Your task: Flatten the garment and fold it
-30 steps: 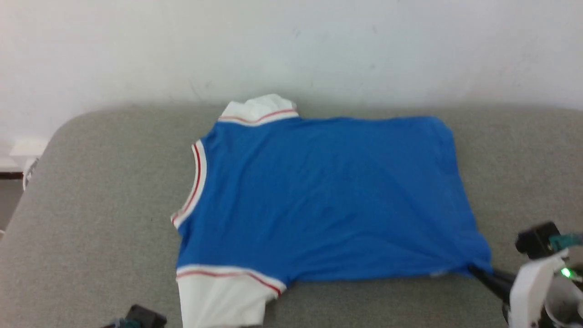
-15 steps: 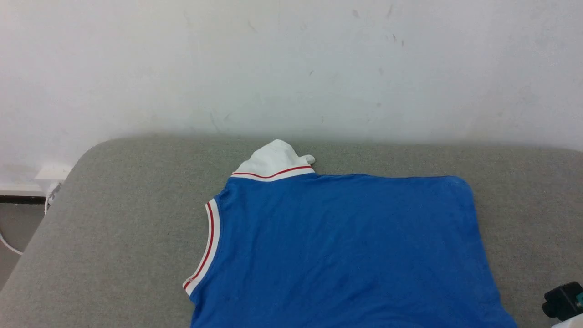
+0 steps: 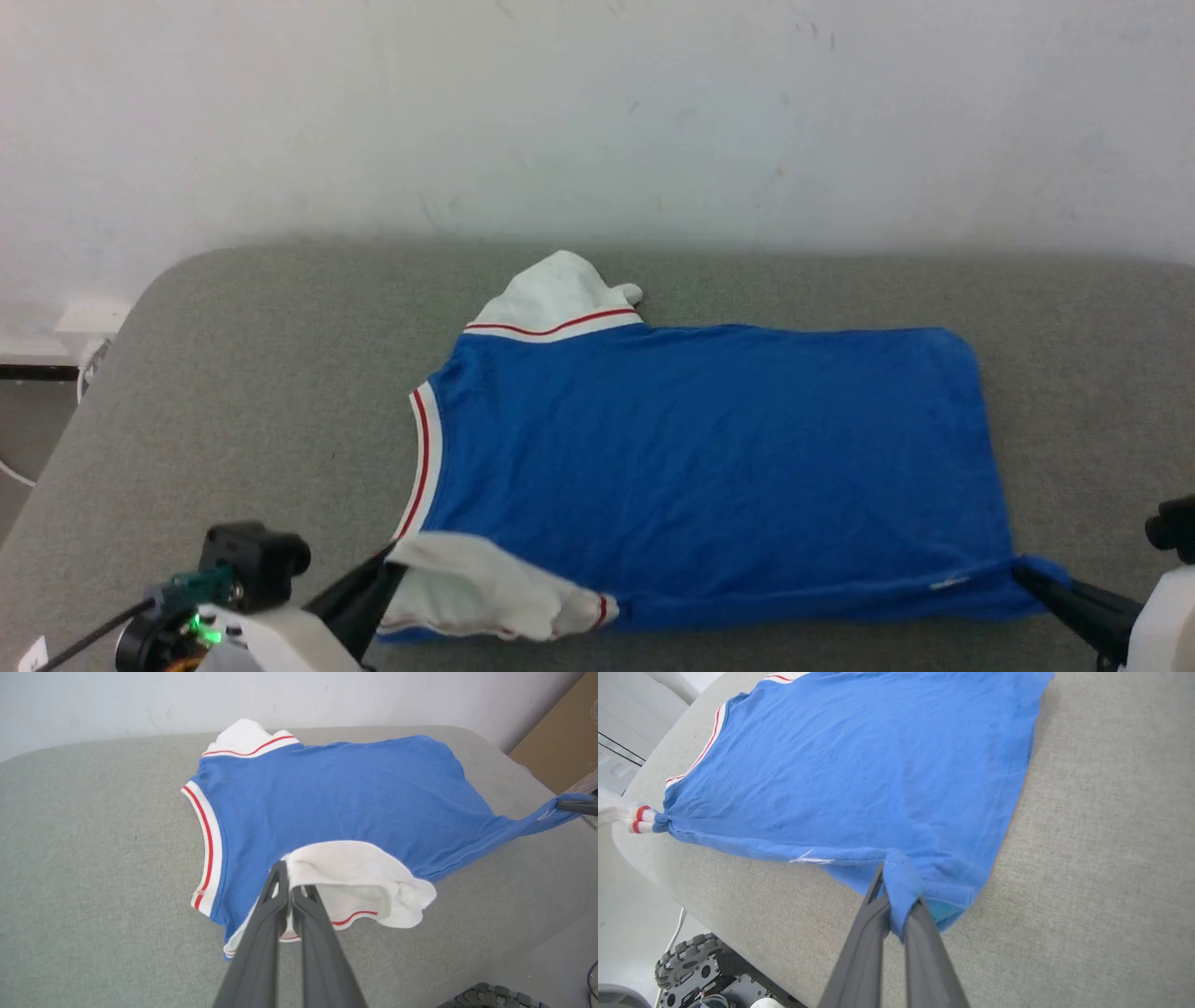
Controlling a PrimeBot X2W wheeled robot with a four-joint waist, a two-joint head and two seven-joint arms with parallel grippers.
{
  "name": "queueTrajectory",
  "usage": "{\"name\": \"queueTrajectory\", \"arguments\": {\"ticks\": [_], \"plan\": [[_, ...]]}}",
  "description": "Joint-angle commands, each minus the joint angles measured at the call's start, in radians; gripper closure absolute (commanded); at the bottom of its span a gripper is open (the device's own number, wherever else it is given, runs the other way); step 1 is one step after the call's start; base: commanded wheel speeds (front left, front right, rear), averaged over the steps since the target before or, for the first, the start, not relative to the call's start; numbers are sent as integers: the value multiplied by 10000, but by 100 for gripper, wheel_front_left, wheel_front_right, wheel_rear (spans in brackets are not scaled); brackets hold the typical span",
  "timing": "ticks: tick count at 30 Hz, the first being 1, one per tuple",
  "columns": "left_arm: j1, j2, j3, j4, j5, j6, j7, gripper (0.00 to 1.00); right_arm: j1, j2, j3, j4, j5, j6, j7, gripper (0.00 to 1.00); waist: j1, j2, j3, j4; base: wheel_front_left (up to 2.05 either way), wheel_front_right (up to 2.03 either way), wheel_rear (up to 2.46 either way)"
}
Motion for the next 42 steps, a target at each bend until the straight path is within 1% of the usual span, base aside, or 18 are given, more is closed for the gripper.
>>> {"name": "queueTrajectory", "arguments": {"ticks": [1,7,12,17,19,23,24,30,31,32,33,36,38,42], "plan": [[-424,-204,82,147,155,-93,-240,100,-228,127,-173,0,-188,-9,-75,100,-1,0,318,-60,0,0,0],[-1837,-879,71,1125,477,-302,-751,100,-904,595,-755,300,-878,-9,110,100,-1,0,1103,-190,0,0,0],[-3028,-1305,-55,2362,668,-559,-877,100,-1738,1104,-799,657,-1716,-9,584,100,-1,0,1936,-289,0,0,0],[-4075,-1628,-422,3722,938,-972,-841,100,-2442,1638,-810,1054,-2198,-9,884,100,-1,0,2489,-316,0,0,0],[-4413,-1732,-590,4278,1097,-1117,-857,100,-2667,1804,-745,1236,-2337,-9,999,100,-1,0,2639,-322,0,0,0],[-4930,-2000,-898,5352,1404,-1268,-951,100,-3021,2051,-643,1712,-2767,-9,1076,100,-1,0,2804,-337,0,0,0],[-4930,-2000,-898,5352,1404,-1268,-951,100,-3021,2051,-643,1712,-2767,-9,1076,100,-1,0,2804,-337,0,0,0],[-5279,-2403,-1155,6562,1481,-1426,-1116,100,-3354,2469,-471,2324,-3261,-9,986,100,-1,0,2807,-337,0,0,0],[-5295,-2475,-1157,6706,1439,-1452,-1177,77,-3374,2537,-476,2411,-3307,-9,944,100,-1,0,2756,-329,0,0,0],[-5299,-2537,-1154,6837,1424,-1454,-1267,15,-3385,2604,-521,2509,-3369,-9,863,0,-1,0,2685,-321,0,0,0],[-5293,-2584,-1160,6959,1428,-1449,-1359,0,-3392,2660,-579,2612,-3463,-9,783,0,-1,0,2608,-316,0,0,0],[-5176,-2740,-1133,7168,1365,-1423,-1675,0,-3339,2784,-632,2711,-3821,-9,586,0,-1,0,2294,-285,0,0,0],[-4986,-2852,-1016,7130,1206,-1324,-1871,0,-3239,2860,-743,2649,-4156,-9,397,0,-1,0,2059,-263,0,0,0],[-4272,-3121,-712,6782,860,-812,-2259,0,-2754,3273,-1391,2616,-5076,-9,403,0,-1,0,1590,-268,0,0,0]]}}
